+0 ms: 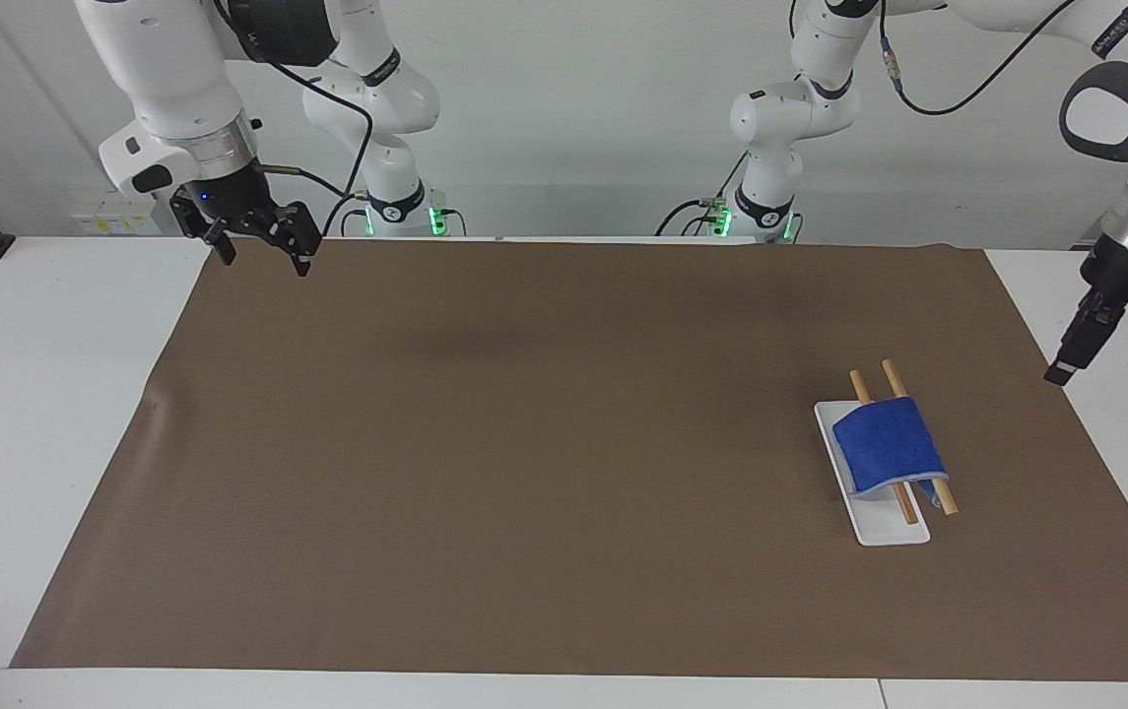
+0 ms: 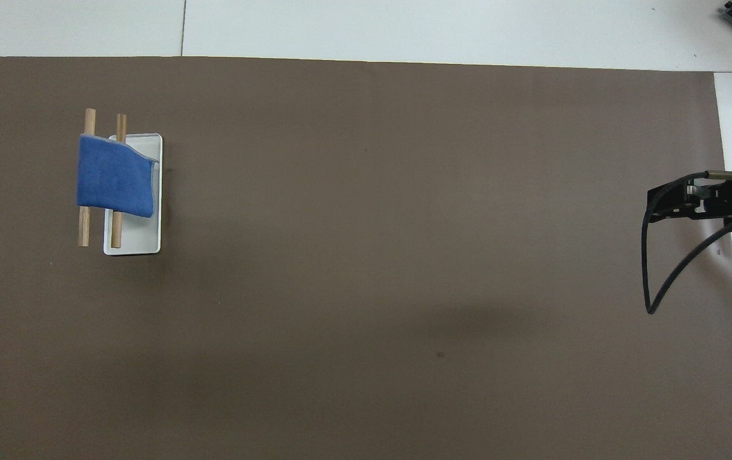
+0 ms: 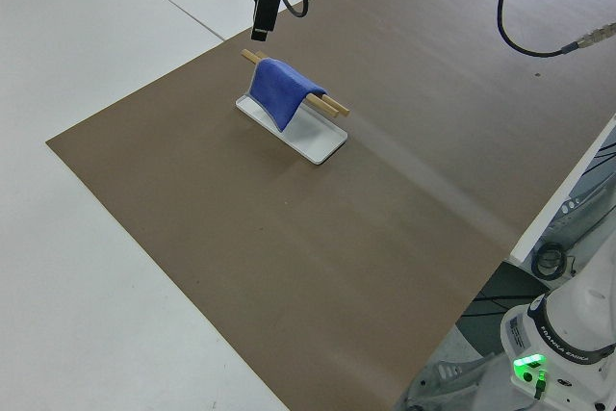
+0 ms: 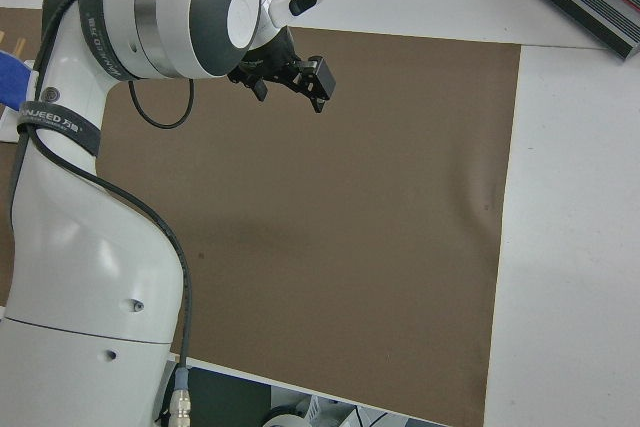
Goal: Right arm passes towel to left arm to hang
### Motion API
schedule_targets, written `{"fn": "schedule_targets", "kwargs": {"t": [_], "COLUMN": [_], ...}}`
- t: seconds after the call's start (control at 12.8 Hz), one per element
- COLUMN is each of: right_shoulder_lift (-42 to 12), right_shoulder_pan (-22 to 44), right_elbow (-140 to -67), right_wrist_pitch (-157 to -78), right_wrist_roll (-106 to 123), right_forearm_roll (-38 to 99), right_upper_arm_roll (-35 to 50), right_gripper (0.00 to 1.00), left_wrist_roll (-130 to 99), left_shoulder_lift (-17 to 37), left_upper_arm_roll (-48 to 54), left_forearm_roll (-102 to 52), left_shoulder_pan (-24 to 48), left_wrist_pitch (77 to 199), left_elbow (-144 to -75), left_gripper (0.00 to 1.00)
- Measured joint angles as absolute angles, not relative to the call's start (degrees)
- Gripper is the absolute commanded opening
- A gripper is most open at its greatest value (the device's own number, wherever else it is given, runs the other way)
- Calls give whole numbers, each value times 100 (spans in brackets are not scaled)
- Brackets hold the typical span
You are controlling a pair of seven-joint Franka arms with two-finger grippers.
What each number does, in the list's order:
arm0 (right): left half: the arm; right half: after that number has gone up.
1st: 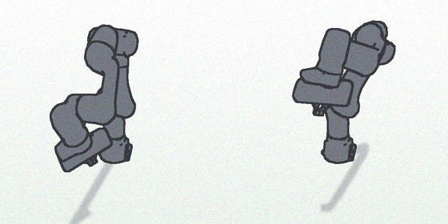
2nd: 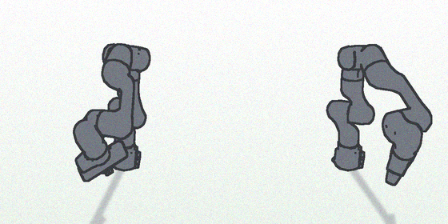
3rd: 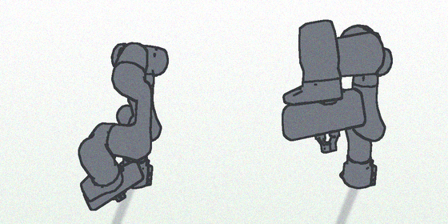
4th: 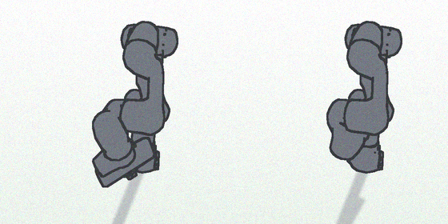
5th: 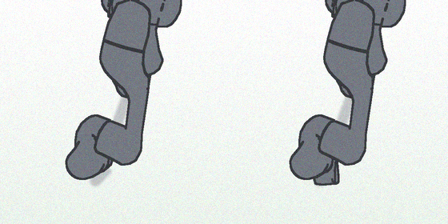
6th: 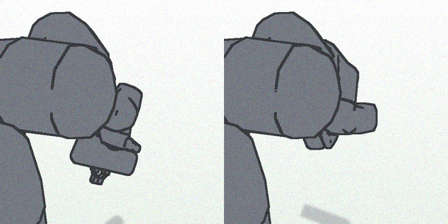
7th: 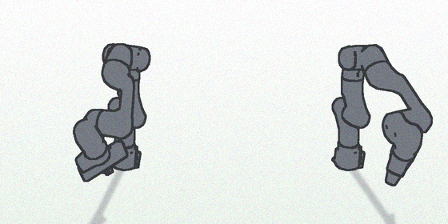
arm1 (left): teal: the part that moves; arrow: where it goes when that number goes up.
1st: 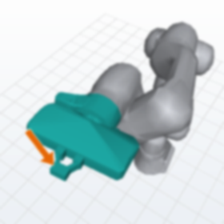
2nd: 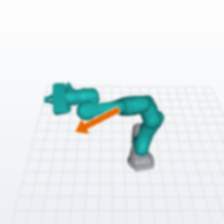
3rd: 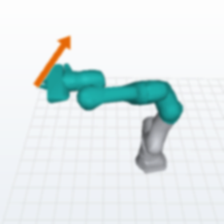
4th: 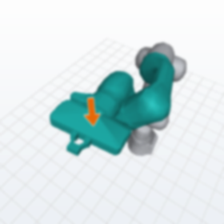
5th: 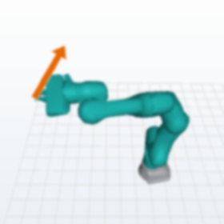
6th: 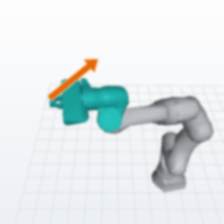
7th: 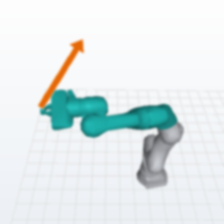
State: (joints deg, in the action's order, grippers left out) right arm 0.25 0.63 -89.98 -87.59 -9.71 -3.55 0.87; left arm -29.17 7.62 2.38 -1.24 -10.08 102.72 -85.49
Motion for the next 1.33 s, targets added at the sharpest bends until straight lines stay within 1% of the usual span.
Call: {"fn": "schedule_targets", "kwargs": {"t": [0.08, 0.16, 0.39, 0.55, 0.63, 0.86, 1.17, 1.33], "right_shoulder_lift": [25, 26, 27, 27, 27, 27, 27, 27], "right_shoulder_pan": [63, 63, 63, 63, 62, 62, 62, 62], "right_elbow": [-8998, -8998, -8998, -8999, -8999, -9001, -9002, -9003], "right_wrist_pitch": [-8759, -8759, -8759, -8759, -8759, -8759, -8759, -8759], "right_wrist_roll": [-912, -868, -857, -857, -857, -857, -857, -857], "right_forearm_roll": [-345, -334, -331, -331, -331, -330, -330, -330], "right_upper_arm_roll": [87, 86, 85, 76, 72, 71, 71, 71], "right_gripper": [100, 100, 100, 100, 100, 100, 100, 100], "left_wrist_roll": [-2500, -2122, -1427, -1044, -899, -628, -71, 130], "left_shoulder_lift": [728, 666, 467, 430, 408, 183, 24, -50], "left_upper_arm_roll": [230, 228, 227, 232, 234, 243, 189, 182], "left_forearm_roll": [-124, -124, -106, 14, 70, 85, 141, 293], "left_shoulder_pan": [-959, -922, -796, -676, -620, -566, -568, -568], "left_wrist_pitch": [9931, 9674, 9282, 9044, 8951, 8814, 8869, 9224], "left_elbow": [-8422, -8353, -8325, -8287, -8261, -8263, -8574, -8878], "left_gripper": [87, 86, 86, 87, 89, 99, 100, 100]}}
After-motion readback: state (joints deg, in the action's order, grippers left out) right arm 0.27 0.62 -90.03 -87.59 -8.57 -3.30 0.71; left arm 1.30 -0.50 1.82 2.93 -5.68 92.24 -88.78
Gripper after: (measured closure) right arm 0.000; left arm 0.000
